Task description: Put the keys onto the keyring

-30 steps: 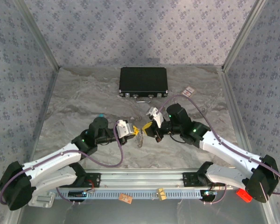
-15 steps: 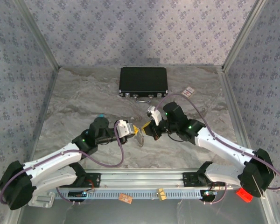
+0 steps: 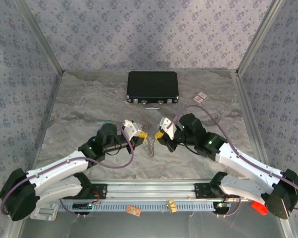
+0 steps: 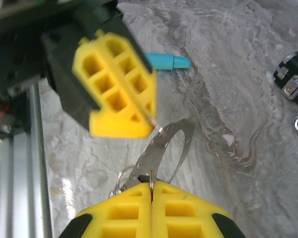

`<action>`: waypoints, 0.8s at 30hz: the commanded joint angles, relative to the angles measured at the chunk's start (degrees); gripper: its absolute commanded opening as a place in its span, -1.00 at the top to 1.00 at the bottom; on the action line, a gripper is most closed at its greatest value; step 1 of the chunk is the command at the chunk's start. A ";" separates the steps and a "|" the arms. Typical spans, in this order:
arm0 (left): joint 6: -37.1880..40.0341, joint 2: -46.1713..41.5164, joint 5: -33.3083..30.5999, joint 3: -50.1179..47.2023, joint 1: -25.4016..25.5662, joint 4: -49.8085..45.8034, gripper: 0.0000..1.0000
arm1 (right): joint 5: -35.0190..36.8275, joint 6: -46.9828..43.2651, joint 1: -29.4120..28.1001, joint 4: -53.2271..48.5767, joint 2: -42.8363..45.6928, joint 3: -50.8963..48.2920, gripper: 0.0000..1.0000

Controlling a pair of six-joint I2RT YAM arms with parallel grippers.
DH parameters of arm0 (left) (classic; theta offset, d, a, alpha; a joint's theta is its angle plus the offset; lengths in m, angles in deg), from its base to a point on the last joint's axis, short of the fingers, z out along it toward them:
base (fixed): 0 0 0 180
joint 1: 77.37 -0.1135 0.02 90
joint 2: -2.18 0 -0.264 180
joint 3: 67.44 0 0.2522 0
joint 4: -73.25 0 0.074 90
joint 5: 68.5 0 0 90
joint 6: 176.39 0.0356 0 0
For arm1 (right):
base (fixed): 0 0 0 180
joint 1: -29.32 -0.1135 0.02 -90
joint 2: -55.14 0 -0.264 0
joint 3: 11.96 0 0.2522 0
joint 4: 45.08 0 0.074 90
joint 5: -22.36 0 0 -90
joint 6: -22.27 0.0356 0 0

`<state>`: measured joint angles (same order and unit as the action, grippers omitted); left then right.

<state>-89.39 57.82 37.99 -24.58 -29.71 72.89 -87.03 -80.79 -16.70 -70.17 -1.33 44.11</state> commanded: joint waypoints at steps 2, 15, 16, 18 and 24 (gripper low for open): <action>-15.67 -1.46 3.50 3.71 -2.26 -0.73 1.00 | 5.46 -14.76 -1.39 2.39 1.84 -1.50 1.00; -24.04 0.22 14.41 4.83 -4.89 -0.90 1.00 | 7.60 -26.27 -3.52 3.30 -2.38 2.51 1.00; -24.23 0.42 14.69 4.83 -4.86 -0.69 1.00 | 7.18 -25.99 -3.58 3.94 -2.65 2.67 1.00; -24.58 0.75 15.02 4.83 -4.88 -0.48 1.00 | 6.92 -24.97 -3.68 5.56 -2.86 2.63 1.00; -27.87 1.29 14.72 4.06 -5.05 1.54 1.00 | 6.09 -23.21 -3.22 8.27 -2.17 1.23 1.00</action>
<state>-114.57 58.89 50.93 -22.30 -34.26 70.25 -80.06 -104.76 -20.11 -64.49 -4.24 44.48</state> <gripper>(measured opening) 0.044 0.052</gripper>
